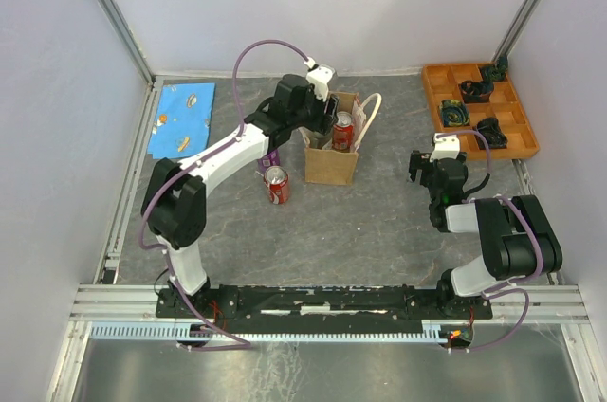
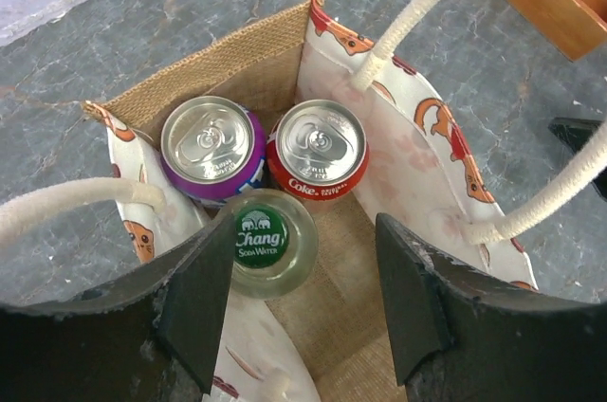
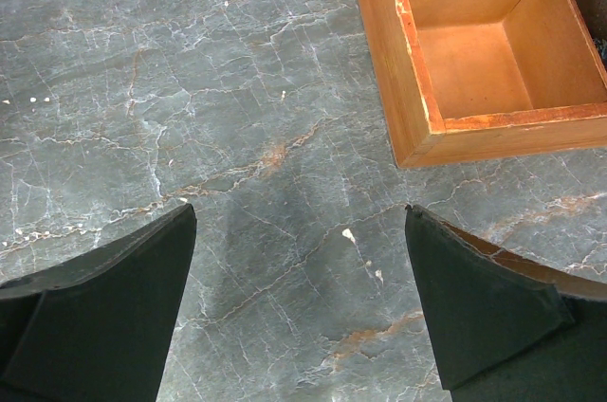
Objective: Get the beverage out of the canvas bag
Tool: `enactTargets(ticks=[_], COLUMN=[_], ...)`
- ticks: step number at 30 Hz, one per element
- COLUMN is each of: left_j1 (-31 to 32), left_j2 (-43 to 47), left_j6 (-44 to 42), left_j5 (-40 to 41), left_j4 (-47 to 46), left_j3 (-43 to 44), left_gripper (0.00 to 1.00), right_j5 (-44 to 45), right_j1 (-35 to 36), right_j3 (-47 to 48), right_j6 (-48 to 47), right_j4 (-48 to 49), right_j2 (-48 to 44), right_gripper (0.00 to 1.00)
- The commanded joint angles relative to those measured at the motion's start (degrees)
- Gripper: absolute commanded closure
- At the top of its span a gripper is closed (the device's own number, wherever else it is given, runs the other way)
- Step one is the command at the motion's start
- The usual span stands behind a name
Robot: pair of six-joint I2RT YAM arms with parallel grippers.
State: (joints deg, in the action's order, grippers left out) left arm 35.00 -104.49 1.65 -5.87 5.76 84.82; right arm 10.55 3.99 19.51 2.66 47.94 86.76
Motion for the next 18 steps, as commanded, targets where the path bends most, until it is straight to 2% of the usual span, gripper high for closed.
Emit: enactTargets(ticks=[1,12,18], left_j1=[0.2,0.2,0.1], left_j2=[-1.1,-2.7,-3.0], left_j6=[-2.5,-4.5,-5.1], left_j5=[5.3,11.0,10.6], left_j4=[-4.6,-6.7,-10.4], left_j3=[3.2,0.9,-2.7], left_gripper=[0.32,0.31,0.32], right_j5=[-0.3,-0.3,-0.3], right_j1=[-0.2,-0.3,-0.2], right_j3=[1.7,1.7,1.6], right_j6=[-0.7,-0.7,-0.8], right_j4=[1.4,1.4,1.5], right_j2=[0.1,0.1,0.1], right_gripper=[0.01,0.01,0.01])
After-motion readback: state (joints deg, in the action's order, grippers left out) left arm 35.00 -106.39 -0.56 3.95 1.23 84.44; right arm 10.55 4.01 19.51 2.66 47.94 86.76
